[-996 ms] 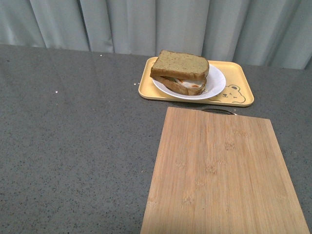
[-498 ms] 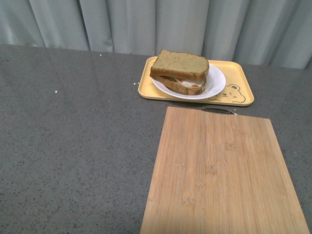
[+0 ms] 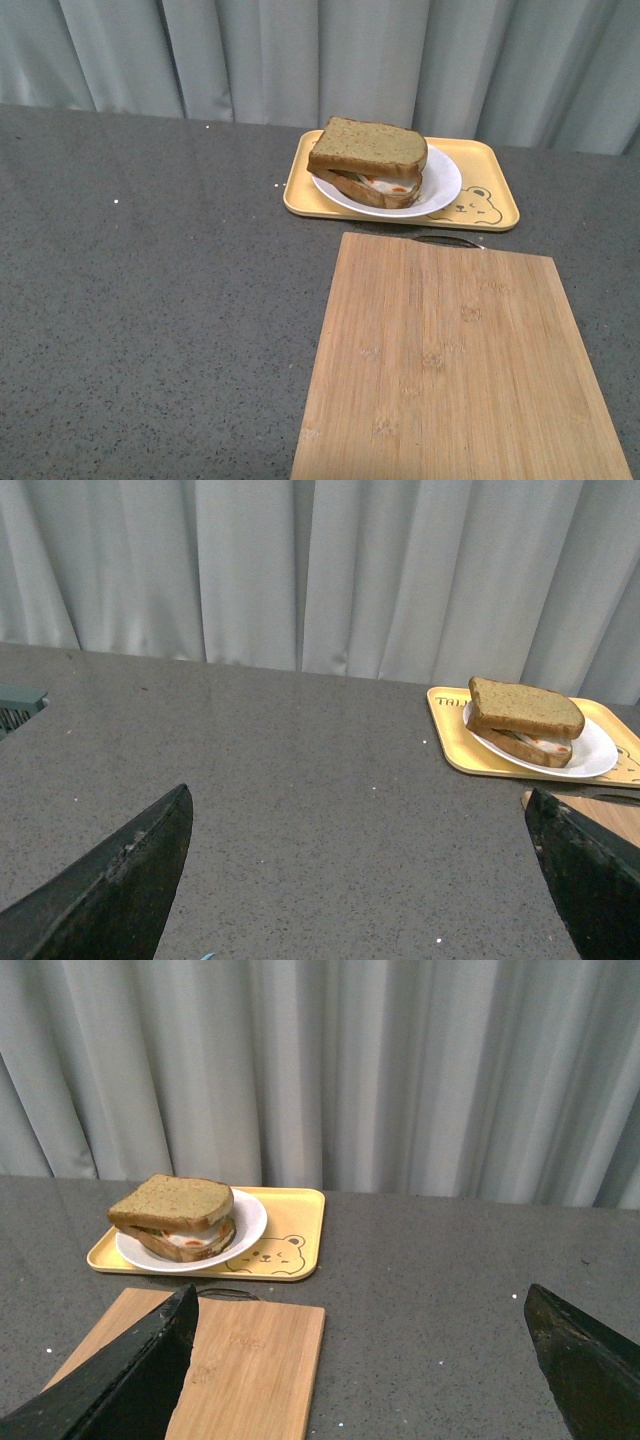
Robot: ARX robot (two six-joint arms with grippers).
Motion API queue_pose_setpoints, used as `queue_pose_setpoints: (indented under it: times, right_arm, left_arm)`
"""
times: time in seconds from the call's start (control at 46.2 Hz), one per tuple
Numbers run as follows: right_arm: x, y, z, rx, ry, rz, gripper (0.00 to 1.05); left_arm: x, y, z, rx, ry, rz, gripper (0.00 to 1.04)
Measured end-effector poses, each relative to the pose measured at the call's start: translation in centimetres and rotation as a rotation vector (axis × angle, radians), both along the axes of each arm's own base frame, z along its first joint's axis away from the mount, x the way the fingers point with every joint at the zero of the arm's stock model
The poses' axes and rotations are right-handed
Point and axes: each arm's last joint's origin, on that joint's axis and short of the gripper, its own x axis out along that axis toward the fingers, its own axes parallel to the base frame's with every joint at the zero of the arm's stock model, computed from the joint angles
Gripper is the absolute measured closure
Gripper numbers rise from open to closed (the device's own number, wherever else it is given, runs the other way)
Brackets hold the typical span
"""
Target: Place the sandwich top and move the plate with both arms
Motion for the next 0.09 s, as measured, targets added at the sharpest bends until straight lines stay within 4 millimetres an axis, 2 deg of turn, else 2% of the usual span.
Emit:
queue_pose_setpoints:
  times: [0.087]
  right_arm:
    - [0.0,0.0,0.0,0.0,0.0,0.0,0.09]
  left_arm:
    - [0.0,0.0,0.0,0.0,0.0,0.0,0.07]
